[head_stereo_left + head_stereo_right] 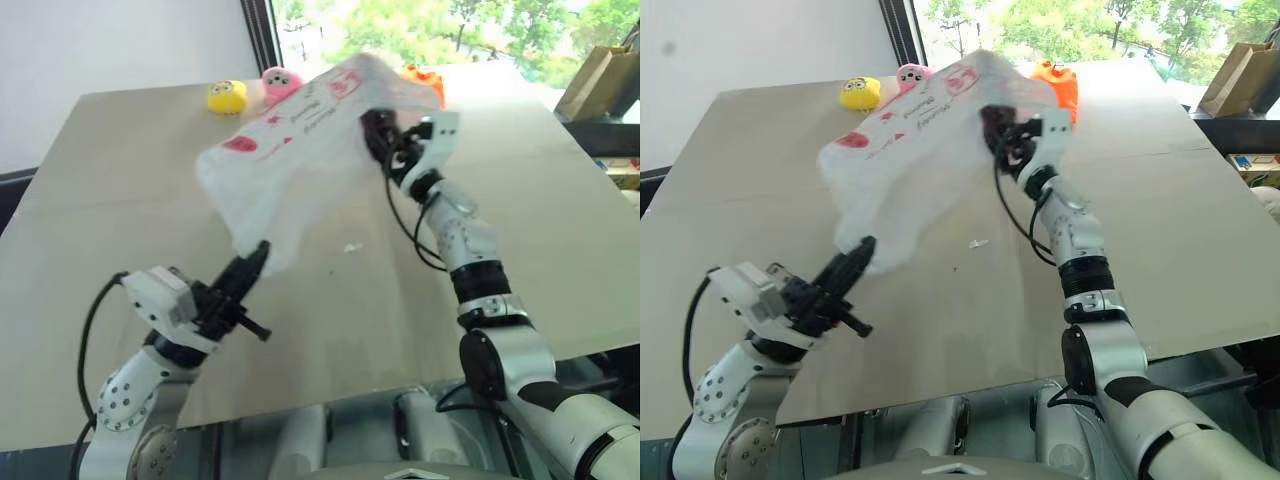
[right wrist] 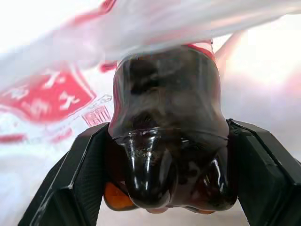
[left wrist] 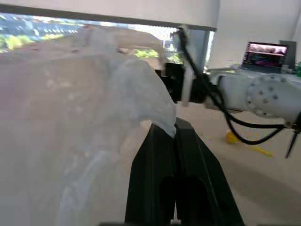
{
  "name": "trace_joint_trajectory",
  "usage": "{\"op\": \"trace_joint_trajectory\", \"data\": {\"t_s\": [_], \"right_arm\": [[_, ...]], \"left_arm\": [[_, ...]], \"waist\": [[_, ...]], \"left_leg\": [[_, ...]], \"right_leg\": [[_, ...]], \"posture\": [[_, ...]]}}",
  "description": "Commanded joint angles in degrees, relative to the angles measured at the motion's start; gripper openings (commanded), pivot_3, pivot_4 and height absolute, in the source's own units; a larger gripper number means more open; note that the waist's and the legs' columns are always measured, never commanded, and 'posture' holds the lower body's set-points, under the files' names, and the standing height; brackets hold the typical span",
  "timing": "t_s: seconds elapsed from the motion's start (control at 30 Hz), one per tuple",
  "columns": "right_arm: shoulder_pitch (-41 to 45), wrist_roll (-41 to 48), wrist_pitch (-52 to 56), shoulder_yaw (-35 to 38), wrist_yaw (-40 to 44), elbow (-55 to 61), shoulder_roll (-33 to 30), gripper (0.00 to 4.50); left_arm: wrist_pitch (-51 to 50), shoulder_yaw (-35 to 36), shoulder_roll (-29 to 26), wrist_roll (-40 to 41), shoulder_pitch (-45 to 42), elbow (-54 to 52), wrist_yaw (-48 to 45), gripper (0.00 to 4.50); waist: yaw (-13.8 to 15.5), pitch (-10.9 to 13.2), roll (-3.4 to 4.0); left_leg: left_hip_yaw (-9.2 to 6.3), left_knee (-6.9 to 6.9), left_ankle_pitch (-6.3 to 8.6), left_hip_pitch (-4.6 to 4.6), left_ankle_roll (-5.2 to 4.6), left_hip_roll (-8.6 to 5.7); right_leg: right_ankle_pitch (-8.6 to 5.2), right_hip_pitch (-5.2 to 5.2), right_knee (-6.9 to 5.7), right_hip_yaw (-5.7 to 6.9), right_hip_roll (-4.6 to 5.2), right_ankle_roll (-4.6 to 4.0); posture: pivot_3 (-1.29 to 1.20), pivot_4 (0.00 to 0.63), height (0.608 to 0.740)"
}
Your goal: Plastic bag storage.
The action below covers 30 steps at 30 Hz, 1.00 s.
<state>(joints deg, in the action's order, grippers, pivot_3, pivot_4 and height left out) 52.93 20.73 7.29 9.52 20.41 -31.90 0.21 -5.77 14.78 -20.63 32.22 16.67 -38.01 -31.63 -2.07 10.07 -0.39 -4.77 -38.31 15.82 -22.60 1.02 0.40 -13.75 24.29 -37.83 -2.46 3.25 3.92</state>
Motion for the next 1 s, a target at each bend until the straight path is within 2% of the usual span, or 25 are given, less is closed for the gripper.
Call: {"op": "trace_joint_trajectory", "data": {"t_s": [0.03,0.1,0.2,0.37,0.6,0.77,0.83,0.87,1.0], "right_arm": [[-4.18,0.43,-2.05,-0.99,-3.31,14.52,2.39,3.12],[-9.03,-0.72,0.72,-2.94,-5.70,23.01,2.83,3.12],[-15.42,-0.01,10.91,-6.29,-8.53,34.75,2.40,3.12],[-17.67,3.99,27.28,-7.93,-11.94,40.28,3.16,3.12],[-6.03,10.37,33.89,-0.20,-16.20,25.54,8.58,3.12],[3.58,9.76,24.74,3.61,-16.03,8.11,10.38,3.12],[5.65,7.42,19.15,2.90,-14.57,1.41,10.15,4.22],[6.06,5.99,17.08,1.84,-13.57,-0.92,9.70,4.45],[4.12,1.07,13.06,-2.81,-8.80,-4.14,7.37,4.45]], "left_arm": [[5.22,4.62,0.94,-0.80,-2.22,4.86,0.87,0.00],[5.83,4.67,0.74,-1.86,-4.78,6.57,1.65,0.00],[5.93,3.67,0.61,-2.79,-8.09,7.69,2.51,0.00],[5.91,0.04,1.42,-4.93,-11.25,9.76,2.80,0.00],[6.11,-3.74,2.00,-4.99,-10.69,12.21,0.43,0.00],[6.26,-5.15,1.89,-5.07,-10.01,13.23,-1.36,0.00],[6.45,-5.39,1.96,-5.49,-10.77,14.09,-1.48,0.00],[6.52,-5.53,2.01,-5.71,-11.17,14.50,-1.45,0.00],[5.97,-5.67,2.84,-5.25,-12.79,14.99,-0.28,0.00]], "waist": [[-0.57,-0.01,0.03],[-0.71,-0.01,0.04],[-0.58,-0.01,0.04],[-0.57,-0.01,0.04],[-0.63,-0.01,0.04],[-0.53,-0.01,0.04],[-0.54,-0.01,0.05],[-0.56,-0.01,0.04],[-0.84,-0.01,0.04]], "left_leg": [[0.01,0.07,0.01,0.05,-0.01,0.03],[0.06,0.12,0.01,0.09,-0.01,0.11],[0.03,0.09,0.05,0.04,-0.09,0.12],[0.17,-0.01,0.06,0.10,-0.12,0.08],[0.13,0.01,0.07,0.11,-0.13,0.11],[0.14,0.05,0.07,0.09,-0.13,0.11],[0.14,0.06,0.07,0.08,-0.12,0.10],[0.15,0.06,0.07,0.08,-0.13,0.10],[0.15,0.06,0.07,0.10,-0.12,0.11]], "right_leg": [[-0.01,0.02,-0.03,-0.01,-0.04,-0.01],[-0.01,0.07,-0.09,-0.08,-0.13,-0.02],[-0.01,0.12,-0.15,-0.07,-0.13,-0.02],[0.05,0.11,-0.19,-0.21,-0.12,-0.07],[0.06,0.11,-0.20,-0.17,-0.19,-0.09],[0.06,0.11,-0.12,-0.16,-0.18,-0.10],[0.06,0.11,-0.11,-0.16,-0.18,-0.10],[0.06,0.12,-0.10,-0.16,-0.18,-0.09],[0.06,0.11,-0.12,-0.17,-0.18,-0.09]], "posture": [[0.00,0.150,0.740],[0.00,0.150,0.740],[0.00,0.150,0.740],[0.00,0.150,0.740],[0.00,0.150,0.740],[0.00,0.150,0.740],[0.00,0.150,0.740],[0.00,0.150,0.740],[0.00,0.150,0.740]]}}
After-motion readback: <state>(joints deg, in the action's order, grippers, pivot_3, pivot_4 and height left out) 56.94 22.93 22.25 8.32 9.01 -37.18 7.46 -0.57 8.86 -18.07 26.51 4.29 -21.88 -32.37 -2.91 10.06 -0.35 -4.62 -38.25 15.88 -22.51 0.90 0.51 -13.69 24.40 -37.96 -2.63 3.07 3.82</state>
